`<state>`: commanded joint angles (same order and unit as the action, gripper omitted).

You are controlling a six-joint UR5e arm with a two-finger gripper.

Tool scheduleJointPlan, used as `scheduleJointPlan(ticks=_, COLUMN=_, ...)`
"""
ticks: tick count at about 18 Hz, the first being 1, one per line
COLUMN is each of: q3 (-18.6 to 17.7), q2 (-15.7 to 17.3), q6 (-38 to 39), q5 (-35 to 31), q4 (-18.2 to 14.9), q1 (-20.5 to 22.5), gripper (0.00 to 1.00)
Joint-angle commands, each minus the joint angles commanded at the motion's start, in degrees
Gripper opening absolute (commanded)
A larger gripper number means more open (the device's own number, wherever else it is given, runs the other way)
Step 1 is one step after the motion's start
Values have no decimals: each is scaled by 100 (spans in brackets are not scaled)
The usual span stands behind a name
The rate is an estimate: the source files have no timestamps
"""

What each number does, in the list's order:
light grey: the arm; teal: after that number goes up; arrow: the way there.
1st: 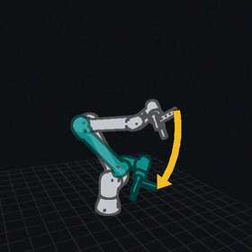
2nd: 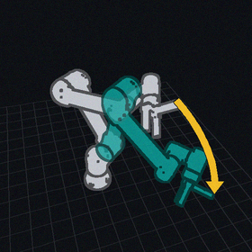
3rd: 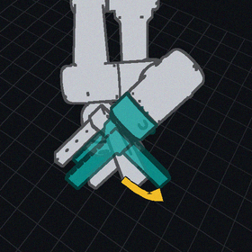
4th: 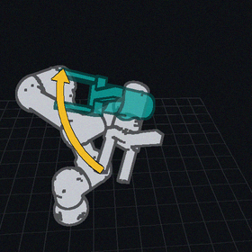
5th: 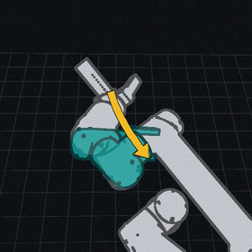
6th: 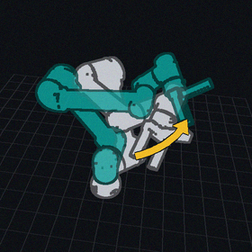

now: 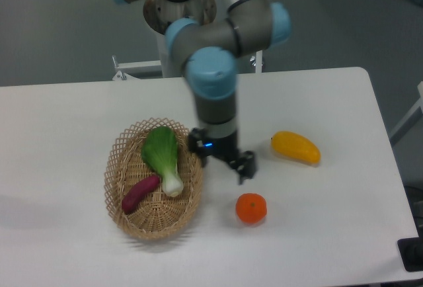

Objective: Place the sweet potato in the basket

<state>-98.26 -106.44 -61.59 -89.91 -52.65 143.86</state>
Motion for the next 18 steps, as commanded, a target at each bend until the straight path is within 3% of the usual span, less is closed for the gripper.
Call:
scheduleJointPlan(ticks=6, q3=-141, q2=26, q6=-976, q5=9, q4=-9, q1=756, gripper=100)
scheduleJointPlan(ticks=12, q3=-176, q2=35, q6=-2039, q5=9, q4=-237, q1=1415, gripper=100)
scheduleJointPlan(ticks=18, q3=-141, q2=9, q6=-2269, q5=18, q4=-229, q1=1575, gripper=100)
